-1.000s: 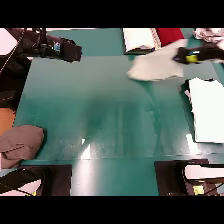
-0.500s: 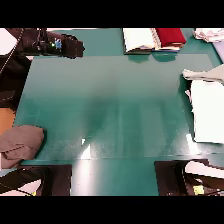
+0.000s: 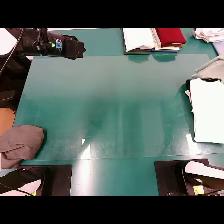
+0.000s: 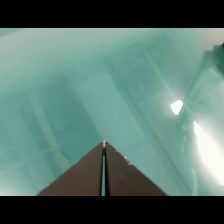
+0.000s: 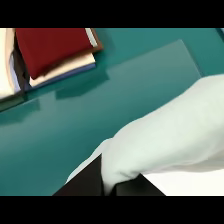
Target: Fold the shirts.
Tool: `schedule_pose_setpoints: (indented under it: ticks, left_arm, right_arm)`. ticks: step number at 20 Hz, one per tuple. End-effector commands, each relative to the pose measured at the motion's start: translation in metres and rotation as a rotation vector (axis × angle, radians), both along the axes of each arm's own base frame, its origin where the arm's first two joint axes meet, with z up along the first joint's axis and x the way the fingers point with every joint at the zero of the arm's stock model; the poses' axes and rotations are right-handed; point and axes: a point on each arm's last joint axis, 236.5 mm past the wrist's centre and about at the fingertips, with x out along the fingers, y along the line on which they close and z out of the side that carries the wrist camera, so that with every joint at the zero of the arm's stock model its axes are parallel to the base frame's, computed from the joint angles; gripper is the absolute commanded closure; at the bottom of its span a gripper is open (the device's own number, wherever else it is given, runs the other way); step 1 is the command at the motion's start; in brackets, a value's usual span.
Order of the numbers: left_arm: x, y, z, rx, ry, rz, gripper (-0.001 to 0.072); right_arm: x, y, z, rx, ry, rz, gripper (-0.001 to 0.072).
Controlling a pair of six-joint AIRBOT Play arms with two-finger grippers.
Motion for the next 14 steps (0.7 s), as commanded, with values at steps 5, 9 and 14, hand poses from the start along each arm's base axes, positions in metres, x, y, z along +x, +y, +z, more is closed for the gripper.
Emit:
schedule_pose_setpoints:
  ticks: [5, 9, 14]
  left_arm:
    - [-0.003, 0.000, -0.005, 0.013, 0.018, -0.008, 0.0683]
    - [-0.003, 0.000, -0.004, 0.014, 0.017, -0.009, 0.0683]
    - [-0.004, 0.000, -0.005, 0.021, 0.013, -0.015, 0.0683]
  right_arm:
    - [-0.107, -0.034, -0.095, 0.018, 0.338, -0.165, 0.0697]
    - [-0.178, -0.042, -0.154, 0.056, 0.502, -0.280, 0.0695]
    - [-0.230, -0.050, -0.187, 0.070, 0.604, -0.357, 0.0127]
